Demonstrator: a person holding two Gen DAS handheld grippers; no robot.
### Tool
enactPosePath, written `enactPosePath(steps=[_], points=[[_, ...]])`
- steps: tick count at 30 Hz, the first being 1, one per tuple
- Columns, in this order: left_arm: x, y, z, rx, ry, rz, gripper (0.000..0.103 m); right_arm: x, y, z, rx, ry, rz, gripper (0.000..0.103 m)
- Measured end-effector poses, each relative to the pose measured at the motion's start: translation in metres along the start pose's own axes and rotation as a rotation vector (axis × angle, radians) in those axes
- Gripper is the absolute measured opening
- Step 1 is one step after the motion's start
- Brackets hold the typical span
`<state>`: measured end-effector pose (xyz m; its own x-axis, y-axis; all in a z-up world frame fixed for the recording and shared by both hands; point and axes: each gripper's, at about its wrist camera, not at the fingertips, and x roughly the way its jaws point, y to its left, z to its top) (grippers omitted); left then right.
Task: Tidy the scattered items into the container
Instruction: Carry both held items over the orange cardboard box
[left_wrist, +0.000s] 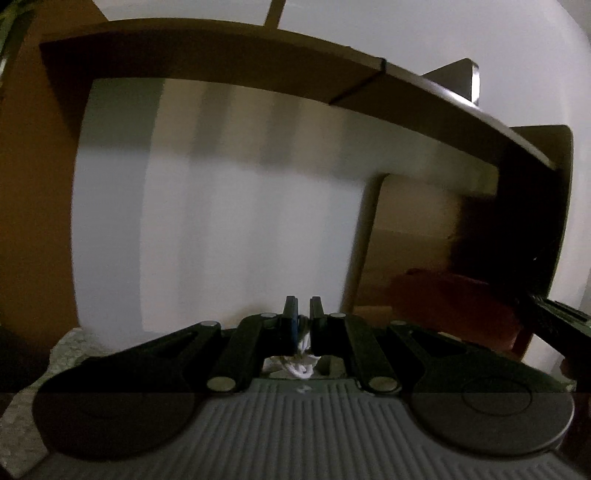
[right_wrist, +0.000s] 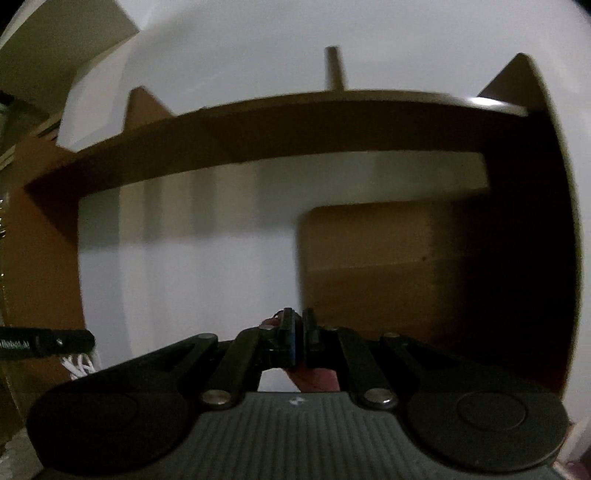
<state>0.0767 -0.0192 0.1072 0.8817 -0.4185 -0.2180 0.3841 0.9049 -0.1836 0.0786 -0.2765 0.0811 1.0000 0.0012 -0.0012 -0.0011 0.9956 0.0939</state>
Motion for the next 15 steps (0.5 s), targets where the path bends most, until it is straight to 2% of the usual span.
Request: enactPosePath(steps=[8, 12, 15], points=[[0.014, -0.049, 0.006, 0.062, 0.020, -0.073, 0.008, -0.016, -0.041, 0.006, 0.025, -0.014, -0.062, 0.003], [0.034, -0.087, 0.001, 0.103, 0.046, -0.123, 0.008, -0.025, -0.065, 0.004, 0.033, -0.002, -0.111, 0.003], [0.053, -0.116, -0.009, 0.139, 0.063, -0.122, 0.008, -0.028, -0.085, -0.002, 0.043, 0.024, -0.148, 0.003]])
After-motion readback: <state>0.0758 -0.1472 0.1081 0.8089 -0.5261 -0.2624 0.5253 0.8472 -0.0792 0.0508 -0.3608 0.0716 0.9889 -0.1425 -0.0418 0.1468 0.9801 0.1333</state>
